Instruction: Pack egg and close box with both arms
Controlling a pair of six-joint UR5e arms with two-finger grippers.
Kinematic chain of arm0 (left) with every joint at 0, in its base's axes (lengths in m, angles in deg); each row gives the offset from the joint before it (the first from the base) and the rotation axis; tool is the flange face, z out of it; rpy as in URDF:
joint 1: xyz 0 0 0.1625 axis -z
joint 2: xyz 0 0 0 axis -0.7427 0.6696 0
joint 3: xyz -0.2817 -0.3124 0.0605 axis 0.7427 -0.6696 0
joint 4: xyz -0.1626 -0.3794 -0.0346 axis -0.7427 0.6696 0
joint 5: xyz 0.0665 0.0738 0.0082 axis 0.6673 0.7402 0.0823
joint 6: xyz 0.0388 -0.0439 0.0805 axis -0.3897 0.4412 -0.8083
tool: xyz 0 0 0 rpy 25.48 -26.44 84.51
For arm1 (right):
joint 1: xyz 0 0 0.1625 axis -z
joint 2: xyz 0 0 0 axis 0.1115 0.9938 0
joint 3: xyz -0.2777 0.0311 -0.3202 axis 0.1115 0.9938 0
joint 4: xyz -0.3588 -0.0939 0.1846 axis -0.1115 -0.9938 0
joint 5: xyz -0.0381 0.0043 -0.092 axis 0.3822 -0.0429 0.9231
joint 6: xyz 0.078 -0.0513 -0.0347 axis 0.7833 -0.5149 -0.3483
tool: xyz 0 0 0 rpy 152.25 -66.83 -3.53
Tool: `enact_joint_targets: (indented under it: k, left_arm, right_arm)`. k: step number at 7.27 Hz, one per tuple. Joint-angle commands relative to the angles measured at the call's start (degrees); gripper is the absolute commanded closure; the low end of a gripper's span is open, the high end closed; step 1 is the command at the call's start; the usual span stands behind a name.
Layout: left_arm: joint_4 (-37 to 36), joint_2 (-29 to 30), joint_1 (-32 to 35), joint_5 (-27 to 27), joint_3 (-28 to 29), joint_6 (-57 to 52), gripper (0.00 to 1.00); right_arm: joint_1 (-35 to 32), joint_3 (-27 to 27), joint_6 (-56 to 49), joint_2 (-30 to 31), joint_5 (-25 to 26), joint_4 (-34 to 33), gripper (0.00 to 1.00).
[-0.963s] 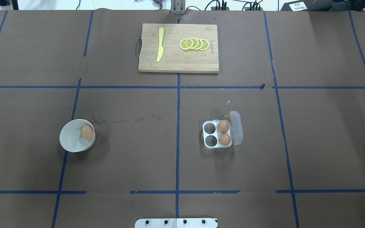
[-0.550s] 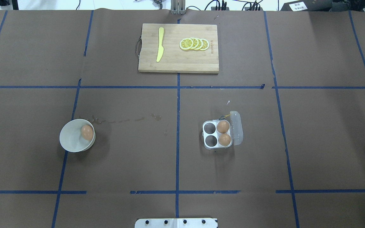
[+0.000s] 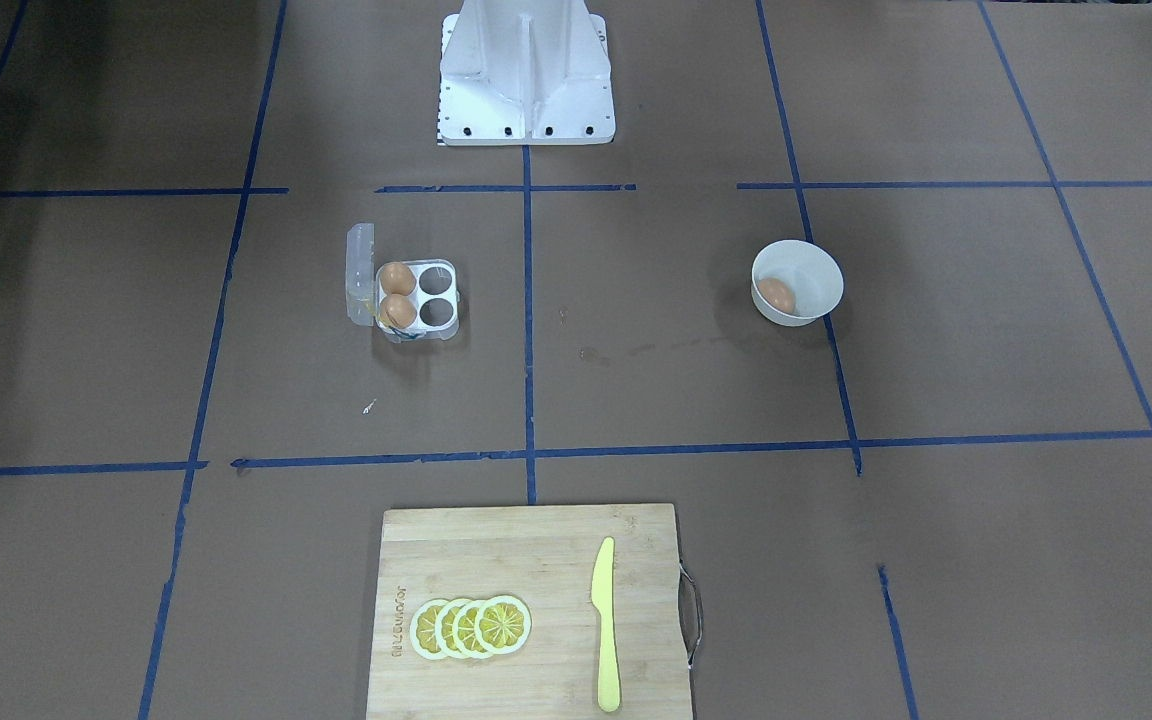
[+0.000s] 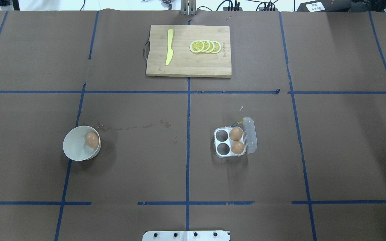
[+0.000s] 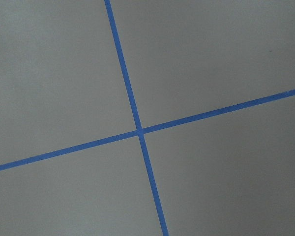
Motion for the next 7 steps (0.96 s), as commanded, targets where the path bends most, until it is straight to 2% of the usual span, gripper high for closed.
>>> enact_joint_targets:
  k: [1, 2, 3, 4, 7]
  left_arm:
    - [3.84, 0.40, -6.70, -7.15, -3.83, 11.90, 0.00]
    - [4.72, 0.49, -13.80, -6.41, -7.51, 24.27, 0.00]
    - [10.21, 0.32, -16.74, -7.01, -8.07, 33.71, 0.00]
    - [14.27, 0.23, -20.51, -8.15, -7.73, 46.50, 0.00]
    - [28.69, 0.31, -32.55, -7.99, -5.54, 70.21, 0.00]
  right_arm:
    - [1.92, 0.03, 0.35, 0.49, -0.37, 5.80, 0.00]
    - [3.23, -0.14, 0.53, 0.67, -0.54, 6.17, 0.00]
    - [3.85, -0.32, 0.36, 0.67, -0.55, 6.44, 0.00]
    - [3.94, -0.41, 0.36, 0.59, -1.07, 6.35, 0.00]
    - [4.03, -0.41, 0.44, 0.32, -1.51, 6.44, 0.00]
